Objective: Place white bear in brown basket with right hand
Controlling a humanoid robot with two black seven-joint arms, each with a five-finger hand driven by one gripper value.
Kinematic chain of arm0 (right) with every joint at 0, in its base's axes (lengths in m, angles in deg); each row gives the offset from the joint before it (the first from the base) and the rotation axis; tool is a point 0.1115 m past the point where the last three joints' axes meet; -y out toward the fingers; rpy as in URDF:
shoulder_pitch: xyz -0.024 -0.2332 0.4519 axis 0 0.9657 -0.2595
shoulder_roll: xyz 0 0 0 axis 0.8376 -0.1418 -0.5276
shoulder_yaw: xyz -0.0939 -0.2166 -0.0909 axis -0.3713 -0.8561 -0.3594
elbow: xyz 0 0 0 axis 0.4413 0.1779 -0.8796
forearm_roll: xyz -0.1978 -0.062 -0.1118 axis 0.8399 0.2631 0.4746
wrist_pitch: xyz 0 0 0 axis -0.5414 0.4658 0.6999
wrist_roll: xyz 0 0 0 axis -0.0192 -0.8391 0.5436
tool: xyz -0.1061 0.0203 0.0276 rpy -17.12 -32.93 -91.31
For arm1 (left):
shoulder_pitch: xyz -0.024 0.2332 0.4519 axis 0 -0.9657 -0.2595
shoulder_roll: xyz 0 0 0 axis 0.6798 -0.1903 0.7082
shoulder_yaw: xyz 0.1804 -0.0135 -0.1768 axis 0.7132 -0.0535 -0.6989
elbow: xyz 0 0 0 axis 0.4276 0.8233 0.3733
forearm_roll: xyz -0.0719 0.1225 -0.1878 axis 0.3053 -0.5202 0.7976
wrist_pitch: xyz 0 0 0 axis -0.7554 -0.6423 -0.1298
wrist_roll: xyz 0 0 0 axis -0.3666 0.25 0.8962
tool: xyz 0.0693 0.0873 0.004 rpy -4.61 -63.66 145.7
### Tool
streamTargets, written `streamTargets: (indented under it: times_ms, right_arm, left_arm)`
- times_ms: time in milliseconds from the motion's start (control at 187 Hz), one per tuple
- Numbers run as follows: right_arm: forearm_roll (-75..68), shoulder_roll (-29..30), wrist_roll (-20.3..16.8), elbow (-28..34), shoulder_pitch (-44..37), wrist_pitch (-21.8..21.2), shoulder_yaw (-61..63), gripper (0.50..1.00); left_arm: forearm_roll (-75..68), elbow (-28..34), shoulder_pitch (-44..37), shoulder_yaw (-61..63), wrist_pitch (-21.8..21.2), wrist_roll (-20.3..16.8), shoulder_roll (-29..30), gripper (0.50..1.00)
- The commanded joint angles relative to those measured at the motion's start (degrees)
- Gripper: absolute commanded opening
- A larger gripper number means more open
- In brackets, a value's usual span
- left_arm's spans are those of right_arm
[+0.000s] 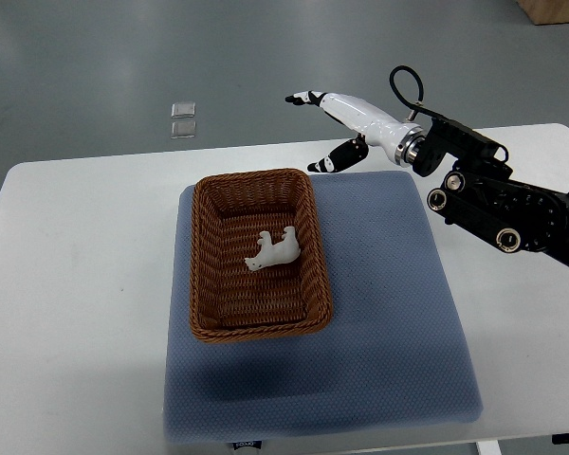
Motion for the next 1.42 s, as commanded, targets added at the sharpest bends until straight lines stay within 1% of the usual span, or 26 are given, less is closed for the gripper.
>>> streamTargets:
  times_ms: [0,176,256,395,832,966,1078,1419]
  right_arm:
    - [-4.98,0.32,-0.28,-0.03,3.22,0.01,5.23,0.893]
    - [-13.6,0.32,-0.46,-0.03,8.06,0.01,14.11,0.893]
    - [-18.25,0.32,-0.54,-0.21,9.99,0.01,18.5,0.901]
    - [-26.16,-0.03,-0.63,-0.47,12.27,-0.08,22.64,0.905]
    - [-45.68,-0.56,-0.63,-1.7,15.53,-0.08,23.69,0.907]
    - [-50.86,-0.39,-0.72,-2.14,16.67,-0.69,23.69,0.913]
    - [-52.01,0.05,-0.54,-2.49,17.28,-0.34,23.69,0.923]
    - [-52.01,0.41,-0.02,-4.07,18.07,-0.08,23.6,0.924]
  left_arm:
    - [-0.02,0.0,0.01,0.02,0.0,0.0,0.0,1.0]
    - [-0.02,0.0,0.01,0.02,0.0,0.0,0.0,1.0]
    - [-0.02,0.0,0.01,0.02,0.0,0.0,0.0,1.0]
    - [-0.02,0.0,0.01,0.02,0.0,0.0,0.0,1.0]
    - [-0.02,0.0,0.01,0.02,0.0,0.0,0.0,1.0]
    - [-0.02,0.0,0.01,0.02,0.0,0.0,0.0,1.0]
    - [-0.02,0.0,0.01,0.02,0.0,0.0,0.0,1.0]
    - [-0.01,0.0,0.01,0.02,0.0,0.0,0.0,1.0]
